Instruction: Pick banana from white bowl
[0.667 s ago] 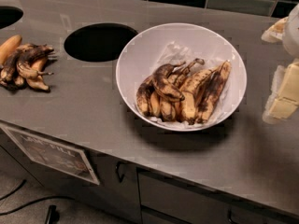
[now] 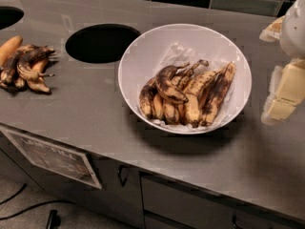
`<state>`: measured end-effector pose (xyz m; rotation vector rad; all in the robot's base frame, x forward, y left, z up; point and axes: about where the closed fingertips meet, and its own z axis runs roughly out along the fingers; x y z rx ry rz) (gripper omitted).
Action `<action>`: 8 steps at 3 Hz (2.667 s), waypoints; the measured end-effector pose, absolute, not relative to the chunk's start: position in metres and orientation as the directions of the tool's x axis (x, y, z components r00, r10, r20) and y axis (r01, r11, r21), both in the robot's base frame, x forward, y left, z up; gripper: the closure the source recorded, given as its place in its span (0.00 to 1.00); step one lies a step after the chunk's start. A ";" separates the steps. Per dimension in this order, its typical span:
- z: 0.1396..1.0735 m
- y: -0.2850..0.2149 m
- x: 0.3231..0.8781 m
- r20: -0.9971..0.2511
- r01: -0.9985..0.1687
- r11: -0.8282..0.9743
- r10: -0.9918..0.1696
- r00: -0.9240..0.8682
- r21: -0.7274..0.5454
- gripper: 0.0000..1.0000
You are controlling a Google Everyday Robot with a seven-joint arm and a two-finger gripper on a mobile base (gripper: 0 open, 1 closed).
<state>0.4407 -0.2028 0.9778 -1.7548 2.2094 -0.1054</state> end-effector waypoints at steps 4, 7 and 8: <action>0.985 -0.145 0.445 -0.178 -0.959 0.153 -0.978 -0.112 -0.238 0.00; 0.983 -0.093 0.490 -0.115 -0.922 0.347 -0.937 -0.331 -0.171 0.00; 0.987 -0.088 0.495 -0.150 -0.913 0.357 -0.931 -0.332 -0.196 0.00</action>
Offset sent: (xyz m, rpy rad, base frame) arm -0.0046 0.0777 0.0045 -0.0308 0.0579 0.1553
